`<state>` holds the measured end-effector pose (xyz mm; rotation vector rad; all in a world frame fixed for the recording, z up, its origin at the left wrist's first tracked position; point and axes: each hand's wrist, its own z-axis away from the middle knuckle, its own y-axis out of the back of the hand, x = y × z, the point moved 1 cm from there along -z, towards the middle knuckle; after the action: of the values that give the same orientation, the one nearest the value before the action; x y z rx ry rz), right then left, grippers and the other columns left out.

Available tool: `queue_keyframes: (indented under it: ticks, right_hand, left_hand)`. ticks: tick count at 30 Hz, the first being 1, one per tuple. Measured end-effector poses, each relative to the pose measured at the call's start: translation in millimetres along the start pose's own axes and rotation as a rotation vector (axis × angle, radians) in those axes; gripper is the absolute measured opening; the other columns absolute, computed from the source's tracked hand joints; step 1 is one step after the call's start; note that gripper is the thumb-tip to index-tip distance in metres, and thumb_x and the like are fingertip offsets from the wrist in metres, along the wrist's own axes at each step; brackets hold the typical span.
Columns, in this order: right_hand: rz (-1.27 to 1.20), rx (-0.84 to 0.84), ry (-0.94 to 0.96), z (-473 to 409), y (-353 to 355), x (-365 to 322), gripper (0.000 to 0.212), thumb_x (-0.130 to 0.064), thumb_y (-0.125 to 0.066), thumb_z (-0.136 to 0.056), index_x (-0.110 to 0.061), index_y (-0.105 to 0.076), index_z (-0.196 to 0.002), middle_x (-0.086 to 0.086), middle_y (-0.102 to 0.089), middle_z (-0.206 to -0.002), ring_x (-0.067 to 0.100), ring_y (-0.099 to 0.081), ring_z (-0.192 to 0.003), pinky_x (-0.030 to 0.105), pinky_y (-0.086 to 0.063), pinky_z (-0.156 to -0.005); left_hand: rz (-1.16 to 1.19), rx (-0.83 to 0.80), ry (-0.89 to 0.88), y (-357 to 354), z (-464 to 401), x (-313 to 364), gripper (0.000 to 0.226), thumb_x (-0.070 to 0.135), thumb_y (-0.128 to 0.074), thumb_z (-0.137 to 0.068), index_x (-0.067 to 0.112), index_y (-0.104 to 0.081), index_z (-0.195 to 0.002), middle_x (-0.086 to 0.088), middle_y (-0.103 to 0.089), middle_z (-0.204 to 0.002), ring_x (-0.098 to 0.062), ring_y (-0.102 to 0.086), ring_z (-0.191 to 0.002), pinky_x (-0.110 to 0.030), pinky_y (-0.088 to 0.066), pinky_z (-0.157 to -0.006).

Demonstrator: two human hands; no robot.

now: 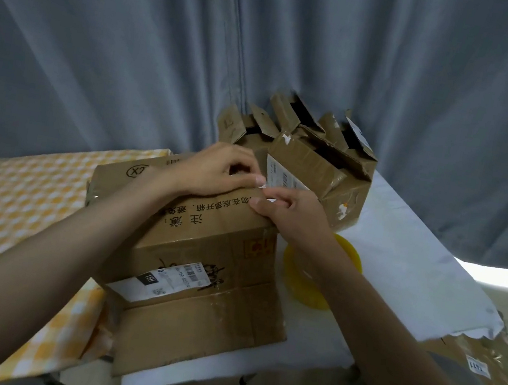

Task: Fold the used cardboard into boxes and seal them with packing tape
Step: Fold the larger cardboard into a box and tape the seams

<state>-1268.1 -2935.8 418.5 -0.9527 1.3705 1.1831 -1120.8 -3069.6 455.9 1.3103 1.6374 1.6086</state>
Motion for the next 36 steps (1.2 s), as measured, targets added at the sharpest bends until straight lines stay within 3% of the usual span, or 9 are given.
queue_keyframes:
  ticks: [3,10,13,16,20,23,26,30,36]
  right_hand:
    - [-0.002,0.029,0.021,2,0,1,0.028,-0.024,-0.073,-0.088,-0.012,-0.074,-0.113,0.005,-0.076,-0.094,0.015,-0.072,-0.089,0.029,-0.060,-0.081]
    - [0.172,0.156,0.101,13,-1,5,0.025,-0.036,-0.078,-0.082,-0.015,-0.072,-0.094,-0.009,-0.065,-0.069,-0.003,-0.062,-0.059,0.012,-0.050,-0.053]
    - [0.164,0.141,0.113,20,1,9,0.027,-0.035,-0.079,-0.082,-0.013,-0.070,-0.095,-0.005,-0.071,-0.075,0.005,-0.068,-0.069,0.022,-0.058,-0.063]
    - [0.183,0.175,0.125,22,0,10,0.021,-0.034,-0.077,-0.083,-0.016,-0.070,-0.089,-0.007,-0.071,-0.071,-0.001,-0.065,-0.064,0.010,-0.051,-0.057]
    - [0.193,0.211,0.124,23,-1,10,0.022,-0.036,-0.076,-0.084,-0.015,-0.071,-0.089,-0.008,-0.070,-0.068,-0.001,-0.065,-0.064,0.003,-0.042,-0.052]
    - [0.210,0.234,0.131,25,-2,11,0.021,-0.038,-0.075,-0.085,-0.018,-0.071,-0.089,-0.013,-0.065,-0.063,-0.005,-0.063,-0.061,0.008,-0.045,-0.055]
    - [0.159,0.218,0.110,26,-2,12,0.023,-0.037,-0.075,-0.085,-0.015,-0.072,-0.091,-0.006,-0.069,-0.067,0.007,-0.067,-0.068,0.024,-0.055,-0.065]
    - [0.079,0.207,0.062,33,-1,12,0.021,-0.038,-0.073,-0.087,-0.018,-0.068,-0.087,-0.003,-0.070,-0.062,0.012,-0.065,-0.052,0.024,-0.053,-0.048]
    - [-0.205,0.127,-0.052,40,-4,1,0.022,-0.022,-0.073,-0.090,-0.004,-0.064,-0.098,0.013,-0.074,-0.081,0.024,-0.073,-0.061,0.034,-0.063,-0.058]
  left_hand:
    - [0.027,-0.046,0.025,-4,3,1,0.034,0.046,-0.047,-0.099,0.021,-0.070,-0.107,0.005,-0.061,-0.104,-0.010,-0.058,-0.099,-0.037,-0.048,-0.090]
    - [0.017,-0.070,0.013,-7,-2,-2,0.031,0.041,-0.045,-0.103,0.018,-0.061,-0.089,0.009,-0.051,-0.092,-0.007,-0.050,-0.088,-0.025,-0.039,-0.078]
    - [0.021,-0.049,0.056,-7,-1,-8,0.038,0.050,-0.043,-0.100,0.021,-0.065,-0.110,0.007,-0.057,-0.112,-0.006,-0.053,-0.103,-0.025,-0.041,-0.088]
    - [-0.049,-0.061,0.207,-6,-3,-18,0.059,0.066,-0.032,-0.097,0.025,-0.059,-0.129,0.006,-0.050,-0.136,-0.010,-0.047,-0.124,-0.033,-0.038,-0.102]
    - [-0.117,-0.111,0.353,-2,-16,-26,0.056,0.065,-0.033,-0.098,0.025,-0.055,-0.130,0.005,-0.051,-0.129,-0.015,-0.050,-0.116,-0.043,-0.044,-0.101]
    - [-0.075,-0.135,0.409,-4,-23,-32,0.042,0.053,-0.039,-0.102,0.025,-0.054,-0.129,0.000,-0.056,-0.131,-0.017,-0.051,-0.116,-0.039,-0.041,-0.099]
    - [-0.100,-0.110,0.439,-5,-22,-31,0.043,0.053,-0.034,-0.103,0.029,-0.054,-0.131,0.000,-0.056,-0.138,-0.021,-0.049,-0.125,-0.045,-0.039,-0.105]
    - [-0.214,-0.073,0.504,3,-12,-22,0.065,0.070,-0.019,-0.098,0.038,-0.030,-0.153,0.002,-0.034,-0.160,-0.026,-0.034,-0.145,-0.050,-0.029,-0.114]
    - [-0.192,-0.076,0.781,36,58,-39,0.076,0.080,-0.029,-0.089,0.023,-0.057,-0.130,-0.006,-0.062,-0.129,-0.027,-0.058,-0.114,-0.046,-0.048,-0.099]
